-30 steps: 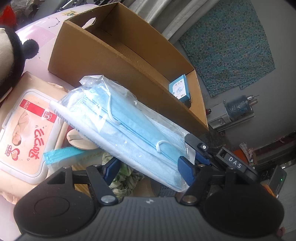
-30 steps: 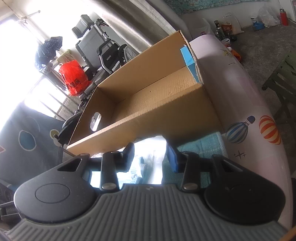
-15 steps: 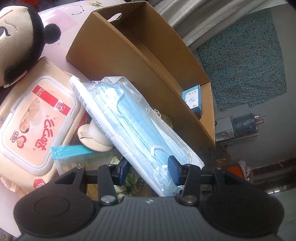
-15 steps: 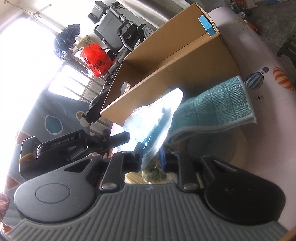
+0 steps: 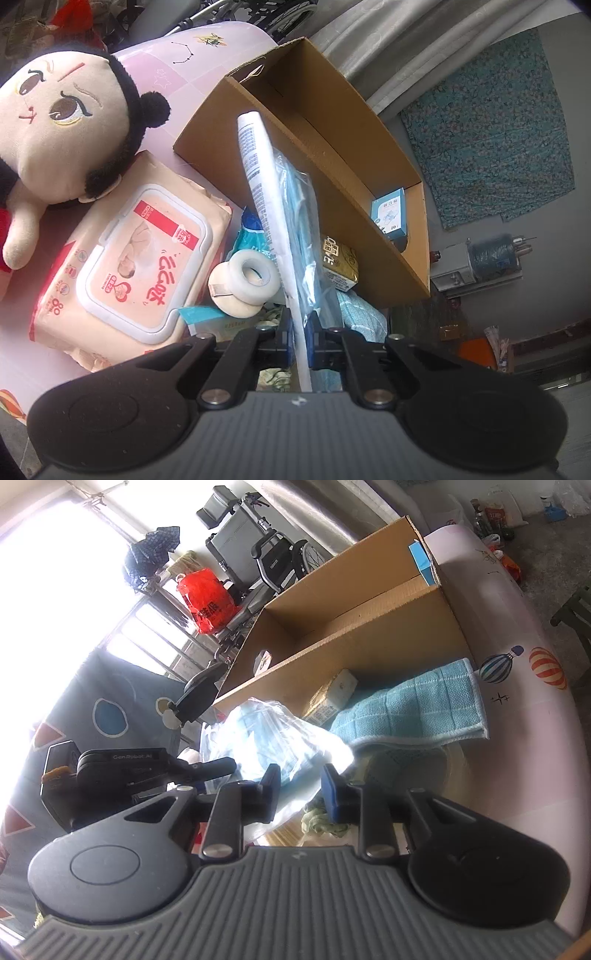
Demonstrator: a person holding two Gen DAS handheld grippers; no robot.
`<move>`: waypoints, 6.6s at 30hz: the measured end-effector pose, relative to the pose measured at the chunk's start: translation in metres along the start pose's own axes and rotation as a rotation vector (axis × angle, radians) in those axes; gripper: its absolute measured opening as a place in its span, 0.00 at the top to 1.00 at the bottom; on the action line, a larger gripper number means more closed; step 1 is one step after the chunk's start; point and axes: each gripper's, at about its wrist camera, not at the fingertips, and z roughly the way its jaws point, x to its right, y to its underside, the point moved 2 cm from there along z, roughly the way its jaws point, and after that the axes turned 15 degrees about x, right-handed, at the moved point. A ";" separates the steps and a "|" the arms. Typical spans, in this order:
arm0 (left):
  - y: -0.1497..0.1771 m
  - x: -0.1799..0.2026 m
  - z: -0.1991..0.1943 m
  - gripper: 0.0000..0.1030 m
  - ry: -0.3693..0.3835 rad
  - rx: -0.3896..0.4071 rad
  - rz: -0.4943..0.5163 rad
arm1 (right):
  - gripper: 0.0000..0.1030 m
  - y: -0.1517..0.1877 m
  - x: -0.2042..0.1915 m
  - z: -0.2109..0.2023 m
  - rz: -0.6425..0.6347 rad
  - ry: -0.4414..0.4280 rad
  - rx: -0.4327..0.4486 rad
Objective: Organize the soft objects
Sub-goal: 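Grasp the green scrunchie with the right tool while the left tool holds the mask bag, then lower the mask bag into the cardboard box with the left tool while the right tool drops the scrunchie inside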
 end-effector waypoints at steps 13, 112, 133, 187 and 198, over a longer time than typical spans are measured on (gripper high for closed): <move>0.011 -0.030 -0.024 0.89 -0.120 -0.051 0.204 | 0.53 0.032 -0.026 0.033 -0.087 -0.006 -0.115; -0.038 0.013 -0.062 0.84 -0.086 0.181 0.356 | 0.87 0.080 -0.064 0.079 -0.466 0.182 -0.255; -0.145 0.119 0.020 0.84 0.093 0.160 0.478 | 0.90 -0.127 -0.149 0.041 -0.433 -0.003 0.202; -0.237 0.099 0.193 0.42 -0.254 0.152 0.736 | 0.53 -0.134 -0.046 0.459 0.023 0.152 -0.294; -0.218 0.094 0.136 0.28 -0.178 0.182 0.659 | 0.44 -0.188 -0.073 0.362 -0.184 0.144 -0.184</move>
